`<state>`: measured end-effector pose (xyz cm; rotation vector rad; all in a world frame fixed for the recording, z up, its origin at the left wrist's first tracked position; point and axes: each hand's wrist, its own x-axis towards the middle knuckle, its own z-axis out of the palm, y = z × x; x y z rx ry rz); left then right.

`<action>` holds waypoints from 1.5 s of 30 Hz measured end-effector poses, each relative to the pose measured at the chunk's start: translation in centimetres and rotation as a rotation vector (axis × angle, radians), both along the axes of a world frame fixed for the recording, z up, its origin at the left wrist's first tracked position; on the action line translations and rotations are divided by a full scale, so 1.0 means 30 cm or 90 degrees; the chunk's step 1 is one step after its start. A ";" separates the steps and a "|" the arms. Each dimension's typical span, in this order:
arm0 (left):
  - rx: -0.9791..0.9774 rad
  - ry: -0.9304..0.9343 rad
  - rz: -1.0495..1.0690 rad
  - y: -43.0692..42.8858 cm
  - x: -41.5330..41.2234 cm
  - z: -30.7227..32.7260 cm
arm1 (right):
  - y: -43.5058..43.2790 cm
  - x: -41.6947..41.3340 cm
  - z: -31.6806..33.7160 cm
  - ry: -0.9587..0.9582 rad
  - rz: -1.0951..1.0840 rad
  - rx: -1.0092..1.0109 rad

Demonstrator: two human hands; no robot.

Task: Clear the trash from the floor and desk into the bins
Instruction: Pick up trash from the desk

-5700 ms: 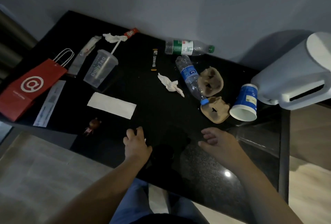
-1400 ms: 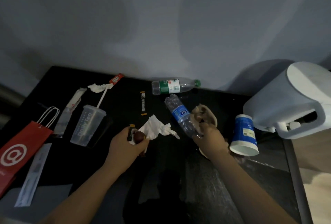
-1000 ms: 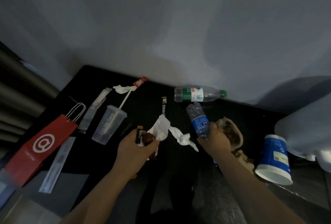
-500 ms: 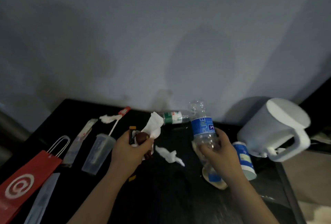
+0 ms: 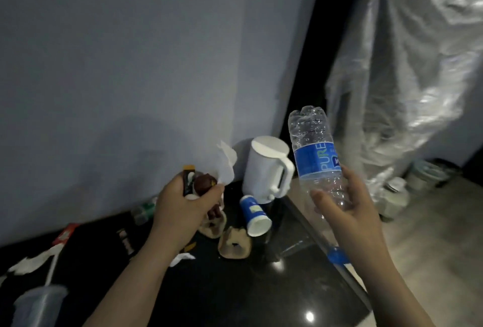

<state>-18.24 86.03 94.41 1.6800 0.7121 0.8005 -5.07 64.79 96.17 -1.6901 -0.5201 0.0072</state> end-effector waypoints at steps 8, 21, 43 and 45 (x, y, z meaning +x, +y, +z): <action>0.012 -0.052 -0.211 -0.390 0.265 0.103 | -0.477 0.029 0.064 -0.028 -0.200 0.023; -0.047 -0.131 -0.454 -1.275 0.666 0.172 | -1.353 0.161 0.132 -0.094 -0.409 0.026; -0.012 -0.207 -0.613 -1.884 1.736 0.307 | -1.962 1.038 0.295 -0.188 -0.560 -0.078; 0.020 -0.215 -0.623 -1.911 1.887 0.352 | -1.983 1.167 0.334 -0.205 -0.565 -0.074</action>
